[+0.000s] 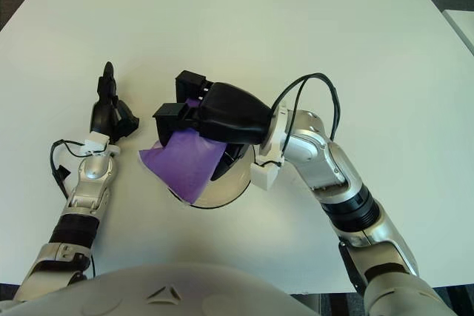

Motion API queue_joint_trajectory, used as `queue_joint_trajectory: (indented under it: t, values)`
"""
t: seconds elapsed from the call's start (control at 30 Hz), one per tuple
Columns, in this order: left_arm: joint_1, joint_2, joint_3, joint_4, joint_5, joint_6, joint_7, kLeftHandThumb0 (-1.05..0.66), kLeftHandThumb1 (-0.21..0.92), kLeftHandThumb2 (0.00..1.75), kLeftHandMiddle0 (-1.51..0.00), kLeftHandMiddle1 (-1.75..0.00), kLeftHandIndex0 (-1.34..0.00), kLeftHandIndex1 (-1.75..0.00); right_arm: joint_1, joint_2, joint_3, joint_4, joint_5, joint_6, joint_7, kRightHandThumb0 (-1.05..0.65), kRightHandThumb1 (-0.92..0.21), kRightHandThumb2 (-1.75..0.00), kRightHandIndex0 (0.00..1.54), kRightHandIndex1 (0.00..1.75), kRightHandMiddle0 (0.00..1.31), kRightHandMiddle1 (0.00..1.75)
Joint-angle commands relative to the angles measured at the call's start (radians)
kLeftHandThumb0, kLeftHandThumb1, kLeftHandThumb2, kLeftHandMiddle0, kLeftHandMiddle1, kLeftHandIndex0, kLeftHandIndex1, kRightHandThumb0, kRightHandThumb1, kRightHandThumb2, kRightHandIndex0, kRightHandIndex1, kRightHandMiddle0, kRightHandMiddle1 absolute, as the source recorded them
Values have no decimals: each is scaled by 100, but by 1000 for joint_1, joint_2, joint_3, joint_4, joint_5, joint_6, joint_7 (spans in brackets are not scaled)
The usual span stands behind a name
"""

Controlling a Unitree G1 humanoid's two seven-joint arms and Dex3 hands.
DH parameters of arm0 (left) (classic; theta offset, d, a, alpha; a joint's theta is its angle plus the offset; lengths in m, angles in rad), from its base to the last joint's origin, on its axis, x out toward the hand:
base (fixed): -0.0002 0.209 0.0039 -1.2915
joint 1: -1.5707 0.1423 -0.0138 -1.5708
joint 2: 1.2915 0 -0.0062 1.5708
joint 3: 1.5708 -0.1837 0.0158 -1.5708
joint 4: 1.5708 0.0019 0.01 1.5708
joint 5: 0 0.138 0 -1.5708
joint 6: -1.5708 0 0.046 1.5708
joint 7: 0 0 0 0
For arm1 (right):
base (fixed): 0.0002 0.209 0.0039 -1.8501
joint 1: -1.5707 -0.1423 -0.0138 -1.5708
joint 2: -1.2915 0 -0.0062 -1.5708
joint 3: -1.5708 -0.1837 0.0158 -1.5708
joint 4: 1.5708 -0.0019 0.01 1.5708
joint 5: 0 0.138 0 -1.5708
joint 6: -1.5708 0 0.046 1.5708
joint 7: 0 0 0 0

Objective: Put the tissue paper into the plate.

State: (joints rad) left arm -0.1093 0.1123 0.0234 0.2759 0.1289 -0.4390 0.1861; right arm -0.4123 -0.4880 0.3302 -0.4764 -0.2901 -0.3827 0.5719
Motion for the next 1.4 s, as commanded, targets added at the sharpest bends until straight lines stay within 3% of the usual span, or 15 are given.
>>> queue_joint_trajectory:
  t: [0.0, 0.13, 0.57, 0.67, 0.77, 0.83, 0.87, 0.9, 0.93, 0.97, 1.0, 1.07, 1.17, 1.37]
  values:
    - [118, -48, -23, 122, 9, 15, 5, -91, 92, 118, 0, 0, 0, -16, -14, -13, -19, -27, 4, 14, 19, -37, -74, -85, 123, 175, 90, 175]
    - [112, -23, -15, 184, -8, -21, -25, -93, 92, 116, 0, 0, 0, -9, -5, 3, -32, -26, 5, 55, 15, -36, -74, -84, 121, 175, 89, 175]
    - [93, 1, -13, 264, -11, -81, -35, -93, 92, 114, 0, 0, 0, 0, 0, 24, -42, 16, -5, 20, -15, -32, -65, -90, 121, 175, 90, 175]
    - [87, 3, -14, 278, -6, -98, -28, -93, 92, 113, 0, 0, 0, 0, -16, 63, -13, 43, -49, 22, -40, -30, -63, -91, 120, 175, 89, 175]
    - [82, 5, -17, 288, 1, -116, -19, -94, 92, 113, 0, 0, 0, 0, 1, 67, -42, 26, -86, 13, -79, -29, -61, -93, 117, 175, 85, 175]
    - [79, 6, -18, 294, 4, -125, -15, -94, 92, 113, 0, 0, 0, 0, 5, 70, -50, 28, -113, 5, -101, -35, -58, -98, 103, 175, 65, 175]
    - [77, 6, -19, 296, 6, -128, -13, -94, 92, 113, 0, 0, 0, 0, 5, 70, -52, 29, -122, 3, -105, -36, -61, -93, 81, 175, 54, 175]
    - [75, 7, -20, 299, 10, -133, -8, -94, 92, 113, 0, 0, 0, 0, -5, 50, -48, 28, -135, 1, -86, -37, -63, -91, 73, 175, 50, 175]
    - [74, 8, -20, 301, 13, -138, -5, -94, 92, 112, 0, 0, 0, 0, -13, 36, -44, 27, -145, -1, -73, -52, -74, -79, 47, 134, 32, 139]
    - [71, 10, -21, 306, 20, -149, 2, -94, 92, 112, 0, 0, 0, 0, -32, 11, -38, 36, -153, -22, -53, -62, -80, -72, 30, 107, 20, 114]
    - [70, 11, -21, 310, 24, -158, 6, -94, 92, 111, 0, 0, 0, 0, -45, -5, -34, 44, -157, -38, -41, -72, -85, -69, 19, 74, 13, 74]
    - [66, 13, -23, 320, 30, -178, 14, -93, 92, 109, 0, 0, 0, 0, -65, -23, -29, 65, -160, -75, -35, -81, -88, -67, 10, 43, 7, 38]
    - [60, 14, -22, 335, 24, -218, 13, -92, 92, 105, -1, 0, 0, 0, -101, -47, -29, 131, -172, -167, -57, -93, -91, -67, 3, 15, 2, 12]
    - [52, 11, -18, 353, 10, -241, 9, -91, 92, 102, -2, -1, 0, 0, -119, -61, -28, 161, -180, -231, -64, -101, -92, -67, 0, 2, 0, 1]
